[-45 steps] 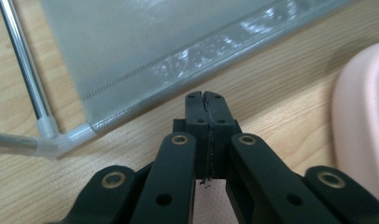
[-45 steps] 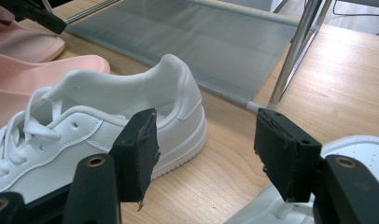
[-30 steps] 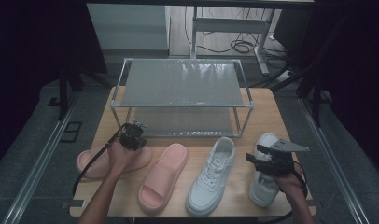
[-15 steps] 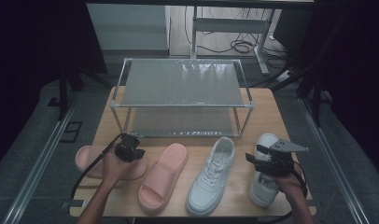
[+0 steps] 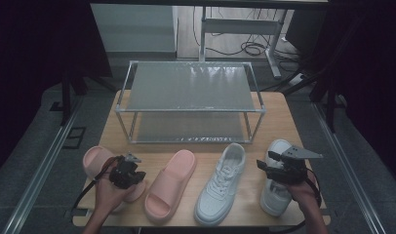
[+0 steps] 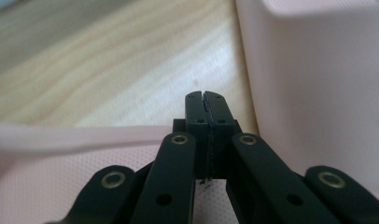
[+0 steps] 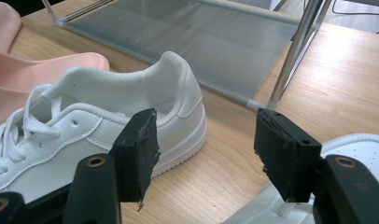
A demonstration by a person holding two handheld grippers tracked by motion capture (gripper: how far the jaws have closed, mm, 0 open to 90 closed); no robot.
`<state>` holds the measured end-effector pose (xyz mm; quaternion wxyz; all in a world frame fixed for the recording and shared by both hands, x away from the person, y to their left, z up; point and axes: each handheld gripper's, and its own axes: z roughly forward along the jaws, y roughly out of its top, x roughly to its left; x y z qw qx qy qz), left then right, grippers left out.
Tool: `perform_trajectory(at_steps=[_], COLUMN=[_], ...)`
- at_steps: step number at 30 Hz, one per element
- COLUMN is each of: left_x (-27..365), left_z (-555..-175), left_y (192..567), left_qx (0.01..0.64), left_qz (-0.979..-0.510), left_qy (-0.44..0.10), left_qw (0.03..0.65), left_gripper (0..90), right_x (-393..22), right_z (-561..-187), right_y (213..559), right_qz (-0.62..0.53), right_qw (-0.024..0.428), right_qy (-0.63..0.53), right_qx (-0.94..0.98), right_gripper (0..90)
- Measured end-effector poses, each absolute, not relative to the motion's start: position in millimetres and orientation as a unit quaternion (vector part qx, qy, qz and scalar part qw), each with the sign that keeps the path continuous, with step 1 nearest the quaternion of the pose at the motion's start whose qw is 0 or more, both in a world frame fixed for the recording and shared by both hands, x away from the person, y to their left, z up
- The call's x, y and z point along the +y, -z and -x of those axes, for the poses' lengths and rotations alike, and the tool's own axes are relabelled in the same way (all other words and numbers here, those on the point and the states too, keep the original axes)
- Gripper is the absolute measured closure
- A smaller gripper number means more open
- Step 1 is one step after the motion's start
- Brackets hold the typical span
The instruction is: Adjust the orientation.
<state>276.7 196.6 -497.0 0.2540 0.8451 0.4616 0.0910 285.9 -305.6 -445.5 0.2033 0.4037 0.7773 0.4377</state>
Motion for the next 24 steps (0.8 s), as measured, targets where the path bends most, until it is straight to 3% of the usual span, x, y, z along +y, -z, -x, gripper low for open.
perform_trajectory(at_steps=[16, 24], left_x=[204, 226], left_z=[-235, -228], left_y=[496, 482], left_qx=[0.457, 0.472], left_qz=[-0.842, -0.811], left_qy=[-0.103, -0.103], left_qw=[0.267, 0.329], left_gripper=[89.8, 90.0], right_x=[-306, -306], right_z=[-284, -285], right_y=[444, 443], right_qz=[-0.402, -0.403], right_qw=[0.206, 0.206], right_qy=[-0.439, -0.439], right_qx=[0.777, 0.776], right_gripper=[40.1, 40.0])
